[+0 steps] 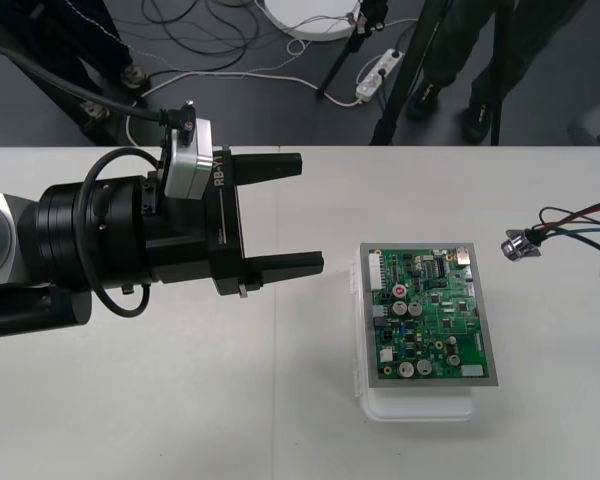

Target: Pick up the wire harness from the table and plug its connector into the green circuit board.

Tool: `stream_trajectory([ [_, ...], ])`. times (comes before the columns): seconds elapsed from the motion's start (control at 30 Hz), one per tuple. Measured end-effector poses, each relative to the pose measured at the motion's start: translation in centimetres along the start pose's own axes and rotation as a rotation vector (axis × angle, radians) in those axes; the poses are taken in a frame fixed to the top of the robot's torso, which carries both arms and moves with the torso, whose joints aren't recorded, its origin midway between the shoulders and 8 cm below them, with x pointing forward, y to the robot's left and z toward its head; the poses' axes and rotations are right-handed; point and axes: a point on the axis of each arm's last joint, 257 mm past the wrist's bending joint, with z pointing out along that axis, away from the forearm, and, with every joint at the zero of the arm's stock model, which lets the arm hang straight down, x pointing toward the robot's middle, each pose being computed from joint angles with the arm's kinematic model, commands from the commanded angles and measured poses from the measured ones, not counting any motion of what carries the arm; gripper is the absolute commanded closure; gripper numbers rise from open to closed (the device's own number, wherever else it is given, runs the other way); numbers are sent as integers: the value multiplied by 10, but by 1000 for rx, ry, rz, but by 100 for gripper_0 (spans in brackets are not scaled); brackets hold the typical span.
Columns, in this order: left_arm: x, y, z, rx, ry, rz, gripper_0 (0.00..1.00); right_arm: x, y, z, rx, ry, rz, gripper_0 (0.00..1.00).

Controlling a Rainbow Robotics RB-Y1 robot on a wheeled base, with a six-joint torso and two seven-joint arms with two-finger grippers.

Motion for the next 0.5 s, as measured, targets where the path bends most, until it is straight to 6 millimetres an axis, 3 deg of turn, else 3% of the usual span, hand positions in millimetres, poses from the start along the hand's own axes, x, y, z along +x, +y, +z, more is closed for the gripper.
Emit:
stream_trajectory([
  [0.17, -5, -8, 5, 28, -19, -29, 0, -4, 12, 13, -54, 9, -23, 100],
  [0.37, -11, -14, 12, 57, -30, -26, 0, 5, 24, 23, -141, 63, -71, 100],
  [0.5, -17, -14, 14, 67, -36, -14, 0, 6, 27, 34, -176, 55, -3, 100],
])
